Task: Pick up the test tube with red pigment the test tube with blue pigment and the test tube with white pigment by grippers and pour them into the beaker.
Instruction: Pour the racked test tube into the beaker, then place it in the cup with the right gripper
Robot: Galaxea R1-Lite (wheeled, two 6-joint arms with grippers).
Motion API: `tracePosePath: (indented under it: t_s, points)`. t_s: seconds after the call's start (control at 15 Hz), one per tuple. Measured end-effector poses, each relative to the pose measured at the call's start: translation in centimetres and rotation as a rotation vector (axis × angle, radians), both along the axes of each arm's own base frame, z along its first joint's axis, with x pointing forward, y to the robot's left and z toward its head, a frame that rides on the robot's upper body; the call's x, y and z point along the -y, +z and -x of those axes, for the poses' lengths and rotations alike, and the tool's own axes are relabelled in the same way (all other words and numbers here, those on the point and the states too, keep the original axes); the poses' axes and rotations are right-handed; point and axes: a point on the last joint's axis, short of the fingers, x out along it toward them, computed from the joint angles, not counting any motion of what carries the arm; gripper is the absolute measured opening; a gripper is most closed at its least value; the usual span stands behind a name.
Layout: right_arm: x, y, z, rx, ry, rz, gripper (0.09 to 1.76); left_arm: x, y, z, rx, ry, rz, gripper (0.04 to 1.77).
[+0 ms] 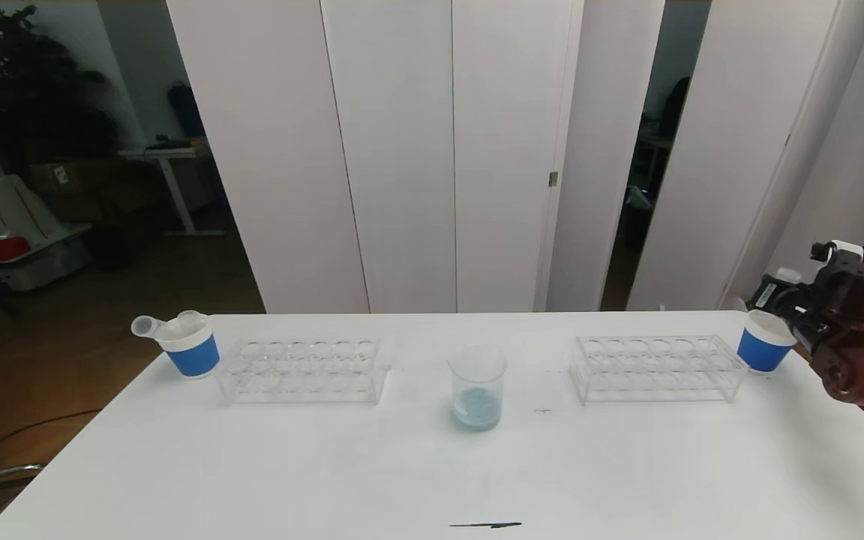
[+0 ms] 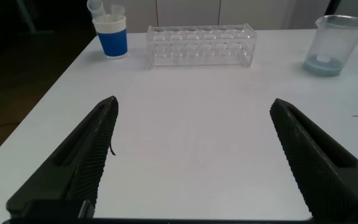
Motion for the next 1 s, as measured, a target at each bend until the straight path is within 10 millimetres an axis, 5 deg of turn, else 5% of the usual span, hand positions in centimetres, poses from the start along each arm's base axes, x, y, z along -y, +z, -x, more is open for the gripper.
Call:
tracePosePath:
  t_s: [0.67, 0.73, 0.93, 1.0]
  points:
    - [2.1, -1.7, 1.5, -0.05, -0.052, -0.01, 0.59, 0.0, 0.0, 0.0, 0.0, 0.0, 0.0, 1.75]
    - [2.1, -1.8, 1.6, -0.047, -0.05, -0.007, 0.7, 0.0, 0.0, 0.0, 0.0, 0.0, 0.0, 1.75]
    - [1.9, -1.8, 1.7, -0.054, -0.044, 0.024, 1.61, 0.0, 0.0, 0.0, 0.0, 0.0, 0.0, 1.75]
    - [1.8, -1.7, 1.6, -0.048, -0.04, 0.027, 1.74, 0.0, 0.0, 0.0, 0.0, -0.001, 0.0, 1.75]
